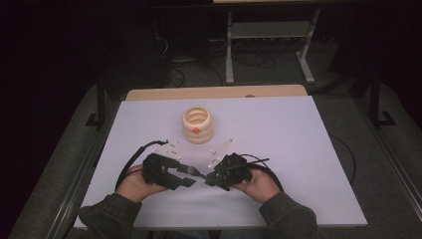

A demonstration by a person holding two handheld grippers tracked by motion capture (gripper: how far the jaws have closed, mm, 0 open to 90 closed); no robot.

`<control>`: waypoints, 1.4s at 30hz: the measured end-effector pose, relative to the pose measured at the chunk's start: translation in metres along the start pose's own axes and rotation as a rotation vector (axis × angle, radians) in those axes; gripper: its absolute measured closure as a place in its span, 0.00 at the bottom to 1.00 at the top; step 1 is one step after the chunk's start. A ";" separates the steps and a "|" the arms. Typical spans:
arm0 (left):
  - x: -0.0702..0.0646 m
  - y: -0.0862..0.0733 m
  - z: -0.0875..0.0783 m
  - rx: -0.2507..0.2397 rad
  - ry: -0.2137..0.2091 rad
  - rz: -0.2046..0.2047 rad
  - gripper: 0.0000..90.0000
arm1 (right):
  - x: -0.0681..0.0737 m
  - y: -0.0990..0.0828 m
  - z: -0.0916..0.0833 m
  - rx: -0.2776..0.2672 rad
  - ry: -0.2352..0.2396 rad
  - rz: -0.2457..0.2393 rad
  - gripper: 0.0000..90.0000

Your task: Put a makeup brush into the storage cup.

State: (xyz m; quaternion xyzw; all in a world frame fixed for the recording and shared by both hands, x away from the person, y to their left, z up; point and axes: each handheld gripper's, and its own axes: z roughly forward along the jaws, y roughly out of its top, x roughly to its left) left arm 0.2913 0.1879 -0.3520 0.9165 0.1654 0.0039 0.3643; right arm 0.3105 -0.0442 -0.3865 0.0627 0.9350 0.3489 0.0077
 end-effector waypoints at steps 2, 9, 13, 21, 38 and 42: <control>0.002 -0.003 -0.002 -0.017 0.017 -0.005 0.56 | -0.008 -0.003 -0.006 -0.026 0.010 0.036 0.86; 0.006 -0.014 -0.002 -0.051 0.067 -0.041 0.53 | -0.029 -0.005 -0.022 -0.090 0.027 0.117 0.86; 0.006 -0.020 0.002 -0.066 0.097 -0.053 0.52 | -0.037 -0.001 -0.026 -0.117 0.031 0.158 0.86; 0.005 -0.028 0.012 -0.046 0.133 -0.059 0.48 | -0.053 0.015 -0.029 -0.151 0.033 0.175 0.86; 0.007 -0.037 0.024 -0.051 0.145 -0.080 0.45 | -0.082 0.041 -0.037 -0.241 0.002 0.200 0.86; 0.009 -0.037 0.022 -0.044 0.143 -0.076 0.44 | -0.089 0.046 -0.038 -0.239 -0.010 0.205 0.86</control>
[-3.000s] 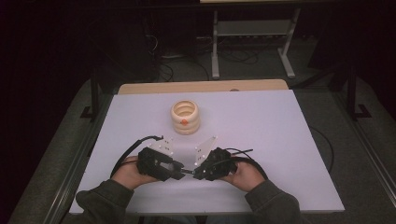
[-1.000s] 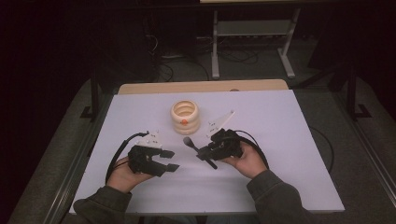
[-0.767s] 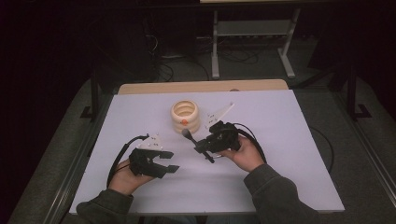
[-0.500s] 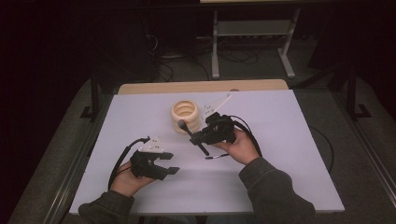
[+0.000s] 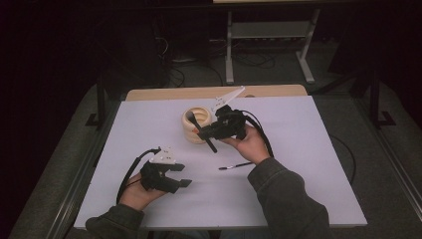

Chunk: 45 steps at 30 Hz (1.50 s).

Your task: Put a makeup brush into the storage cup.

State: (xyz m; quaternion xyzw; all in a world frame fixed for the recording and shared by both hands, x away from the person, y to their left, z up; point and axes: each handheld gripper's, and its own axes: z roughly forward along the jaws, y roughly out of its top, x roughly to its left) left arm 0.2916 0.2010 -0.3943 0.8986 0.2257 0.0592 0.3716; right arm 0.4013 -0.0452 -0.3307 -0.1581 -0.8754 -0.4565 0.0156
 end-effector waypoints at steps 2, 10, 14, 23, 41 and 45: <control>0.001 0.000 0.000 -0.007 0.001 -0.004 0.44 | -0.001 0.003 -0.001 -0.010 -0.006 0.009 0.86; 0.002 -0.001 -0.001 -0.014 0.001 -0.005 0.44 | -0.008 0.018 -0.002 -0.031 -0.022 0.004 0.86; 0.002 -0.001 -0.002 -0.018 0.002 -0.008 0.43 | -0.011 0.027 -0.001 -0.033 -0.038 -0.011 0.86; 0.004 -0.001 -0.002 -0.021 0.000 -0.011 0.43 | -0.023 0.048 0.002 -0.063 -0.063 -0.003 0.86; 0.005 -0.001 -0.003 -0.031 -0.015 -0.017 0.42 | -0.055 0.066 0.027 -0.140 -0.151 0.084 0.86; 0.005 -0.001 -0.003 -0.040 -0.021 -0.021 0.42 | -0.063 0.062 0.032 -0.148 -0.179 0.100 0.86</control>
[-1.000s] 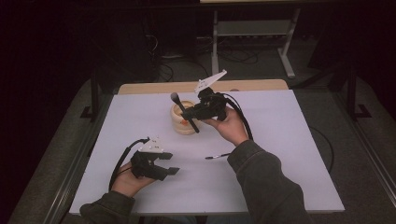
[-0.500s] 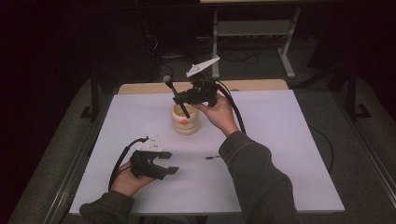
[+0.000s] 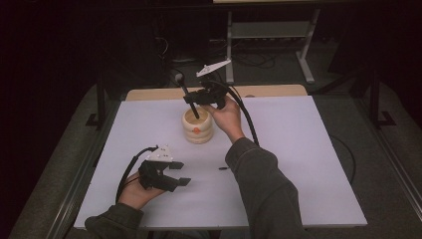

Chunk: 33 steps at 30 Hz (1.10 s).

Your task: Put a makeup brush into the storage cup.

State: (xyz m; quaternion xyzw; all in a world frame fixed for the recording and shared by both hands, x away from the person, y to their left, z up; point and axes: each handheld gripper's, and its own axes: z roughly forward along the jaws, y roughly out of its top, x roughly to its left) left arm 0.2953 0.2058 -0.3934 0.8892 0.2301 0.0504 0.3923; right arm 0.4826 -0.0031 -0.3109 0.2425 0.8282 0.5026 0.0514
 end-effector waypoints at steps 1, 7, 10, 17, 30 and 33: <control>0.000 0.000 0.000 -0.002 -0.002 -0.002 0.42 | -0.002 -0.001 0.001 -0.003 -0.003 0.006 0.86; 0.000 0.000 0.000 -0.003 -0.004 -0.004 0.41 | -0.007 -0.009 0.013 -0.003 -0.010 0.032 0.86; 0.001 0.000 0.000 -0.002 -0.004 -0.008 0.41 | -0.007 -0.013 0.018 0.001 -0.017 0.036 0.86; 0.001 -0.001 0.000 0.001 -0.007 -0.011 0.41 | -0.007 -0.022 0.028 0.015 -0.031 0.045 0.86; 0.002 -0.002 0.001 -0.003 -0.009 -0.024 0.41 | -0.013 -0.050 0.029 0.004 -0.074 0.084 0.86; 0.002 -0.002 0.001 -0.002 -0.010 -0.023 0.41 | -0.014 -0.054 0.030 0.009 -0.080 0.083 0.86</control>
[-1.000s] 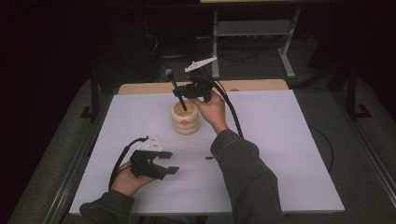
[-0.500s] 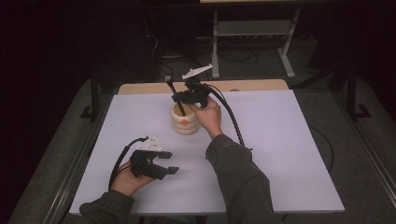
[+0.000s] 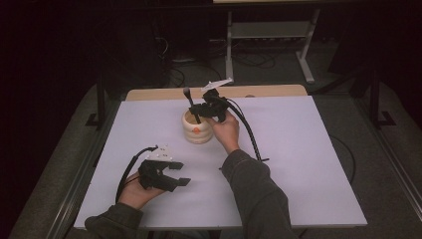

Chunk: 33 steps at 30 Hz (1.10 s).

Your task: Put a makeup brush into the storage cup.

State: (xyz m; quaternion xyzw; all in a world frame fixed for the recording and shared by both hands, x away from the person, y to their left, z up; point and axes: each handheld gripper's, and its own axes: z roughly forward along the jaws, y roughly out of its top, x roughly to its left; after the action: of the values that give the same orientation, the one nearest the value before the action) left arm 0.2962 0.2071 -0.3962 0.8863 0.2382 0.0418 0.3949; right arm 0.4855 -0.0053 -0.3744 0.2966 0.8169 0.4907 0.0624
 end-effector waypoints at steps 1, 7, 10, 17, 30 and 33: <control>0.000 0.000 0.000 0.002 -0.001 0.001 0.41 | 0.000 -0.001 0.000 0.001 -0.002 0.006 0.85; 0.001 0.000 0.000 0.002 0.000 0.000 0.41 | 0.001 -0.003 -0.001 0.004 -0.009 0.016 0.80; 0.001 -0.001 0.000 0.004 0.000 -0.002 0.41 | 0.003 -0.003 -0.003 0.016 -0.023 0.005 0.78; 0.001 -0.001 -0.001 -0.002 0.003 -0.006 0.40 | 0.005 -0.004 -0.015 0.000 -0.032 -0.006 0.73; 0.003 0.000 -0.001 -0.020 0.019 -0.010 0.40 | 0.001 -0.011 -0.044 0.008 -0.004 0.013 0.65; 0.004 0.000 -0.002 -0.020 0.020 -0.009 0.40 | 0.000 -0.014 -0.051 0.016 -0.002 0.011 0.63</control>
State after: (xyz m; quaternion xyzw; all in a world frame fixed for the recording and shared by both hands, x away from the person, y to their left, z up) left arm 0.2994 0.2107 -0.3956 0.8808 0.2455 0.0513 0.4016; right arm 0.4592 -0.0492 -0.3599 0.3018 0.8192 0.4841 0.0582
